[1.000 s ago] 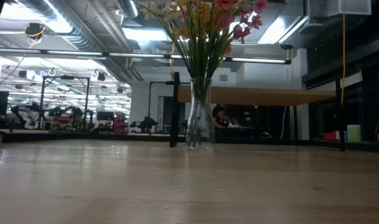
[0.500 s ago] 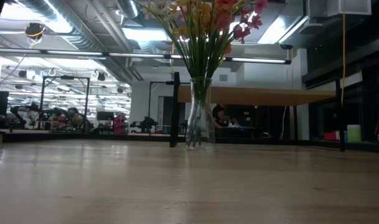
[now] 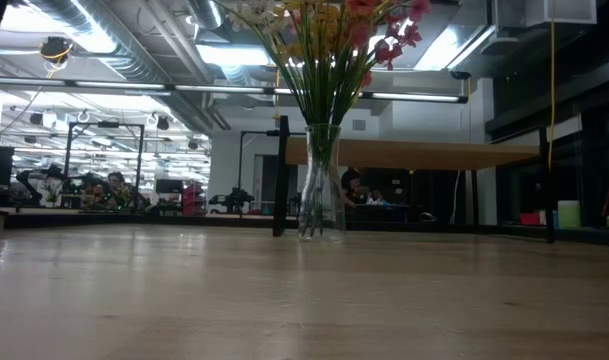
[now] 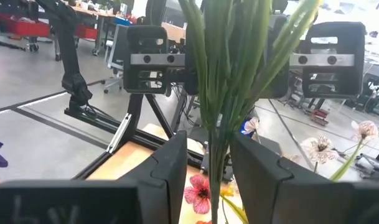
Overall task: Pick and place flowers into a vace then onto a shelf
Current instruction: Put the blue flowers into the blue vase, then put the blue vase on the shelf
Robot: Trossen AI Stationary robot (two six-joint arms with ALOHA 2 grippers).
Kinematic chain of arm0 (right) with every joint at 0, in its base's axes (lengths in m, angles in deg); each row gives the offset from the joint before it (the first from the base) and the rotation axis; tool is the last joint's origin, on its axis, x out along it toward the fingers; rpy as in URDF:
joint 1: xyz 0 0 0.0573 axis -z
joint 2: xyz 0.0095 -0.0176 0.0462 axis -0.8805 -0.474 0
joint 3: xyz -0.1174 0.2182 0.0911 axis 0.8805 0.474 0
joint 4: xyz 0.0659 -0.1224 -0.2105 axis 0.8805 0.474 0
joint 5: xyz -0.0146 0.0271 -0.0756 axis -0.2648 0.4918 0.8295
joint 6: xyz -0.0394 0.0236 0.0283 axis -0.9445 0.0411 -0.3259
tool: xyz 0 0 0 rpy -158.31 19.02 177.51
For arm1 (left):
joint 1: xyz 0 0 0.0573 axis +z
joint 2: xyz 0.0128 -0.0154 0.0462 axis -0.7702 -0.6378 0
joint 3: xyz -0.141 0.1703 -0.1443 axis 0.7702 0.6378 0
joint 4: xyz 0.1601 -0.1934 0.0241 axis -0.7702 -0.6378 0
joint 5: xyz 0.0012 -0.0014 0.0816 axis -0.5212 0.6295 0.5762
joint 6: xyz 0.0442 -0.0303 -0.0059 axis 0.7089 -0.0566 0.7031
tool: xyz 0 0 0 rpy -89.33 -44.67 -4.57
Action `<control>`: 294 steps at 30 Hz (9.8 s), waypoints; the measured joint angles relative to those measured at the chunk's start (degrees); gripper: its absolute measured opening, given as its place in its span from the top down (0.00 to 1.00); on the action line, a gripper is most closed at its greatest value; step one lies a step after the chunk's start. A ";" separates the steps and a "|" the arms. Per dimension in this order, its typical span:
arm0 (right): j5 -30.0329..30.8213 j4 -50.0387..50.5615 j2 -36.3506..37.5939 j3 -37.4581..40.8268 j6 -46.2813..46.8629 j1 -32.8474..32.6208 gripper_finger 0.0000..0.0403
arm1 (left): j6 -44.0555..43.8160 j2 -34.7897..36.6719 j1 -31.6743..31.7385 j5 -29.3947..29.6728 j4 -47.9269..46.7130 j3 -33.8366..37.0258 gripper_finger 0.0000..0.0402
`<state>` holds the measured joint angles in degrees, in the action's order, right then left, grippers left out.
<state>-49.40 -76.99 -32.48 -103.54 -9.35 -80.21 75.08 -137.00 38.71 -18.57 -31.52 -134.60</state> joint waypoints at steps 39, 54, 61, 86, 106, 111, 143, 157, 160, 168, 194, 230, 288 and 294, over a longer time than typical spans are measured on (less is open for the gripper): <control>-0.04 -1.42 -0.06 0.11 2.67 0.02 0.97 | -3.48 0.13 1.80 -5.60 -4.59 -0.07 0.97; -0.10 7.16 15.92 5.02 8.32 -0.13 0.99 | -1.98 1.95 -4.43 4.91 -19.39 -0.07 0.68; 0.02 15.90 22.51 9.79 13.95 -2.39 0.99 | -1.12 2.78 -8.05 17.06 -25.39 -0.04 0.69; 3.90 56.17 35.70 7.83 27.31 -11.34 0.99 | -13.61 2.69 -11.08 26.34 -28.83 -0.04 0.99; -15.73 48.21 52.08 20.41 27.96 -11.31 0.99 | -13.05 2.62 -10.82 27.49 -25.10 -0.04 0.99; -17.72 46.16 50.98 21.22 28.61 -11.30 0.99 | -11.62 2.62 -10.25 27.55 -24.92 -0.04 0.99; -20.02 22.84 50.89 32.17 24.67 -11.34 1.00 | -11.87 2.62 -9.22 27.33 -25.73 -0.04 0.99; -24.42 16.94 45.21 31.81 21.91 -12.32 1.00 | -11.95 2.62 -9.22 27.31 -25.70 -0.04 1.00; -24.10 15.97 45.17 31.80 21.78 -13.80 1.00 | -11.91 2.62 -9.22 27.31 -25.73 -0.04 0.99; -19.54 9.86 40.26 31.98 18.00 -19.10 1.00 | -11.91 2.62 -9.22 27.31 -25.75 -0.04 1.00; -5.78 -18.33 14.18 32.15 3.92 -36.24 1.00 | -12.45 2.62 -9.22 27.31 -25.79 -0.04 0.99; 1.77 -28.15 3.86 35.59 8.82 -36.24 1.00 | -12.50 2.62 -9.22 27.31 -26.75 -0.02 0.99; 3.67 4.21 4.88 30.99 21.34 -36.10 0.45 | -18.08 2.62 -9.25 27.27 -31.82 -0.02 0.99; 3.79 9.75 4.86 29.62 25.34 -36.09 0.45 | -18.08 2.62 -9.25 27.27 -31.84 -0.02 0.98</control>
<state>-45.61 -67.24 -27.62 -73.93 15.98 -116.29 57.00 -134.37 29.47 8.70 -63.35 -134.63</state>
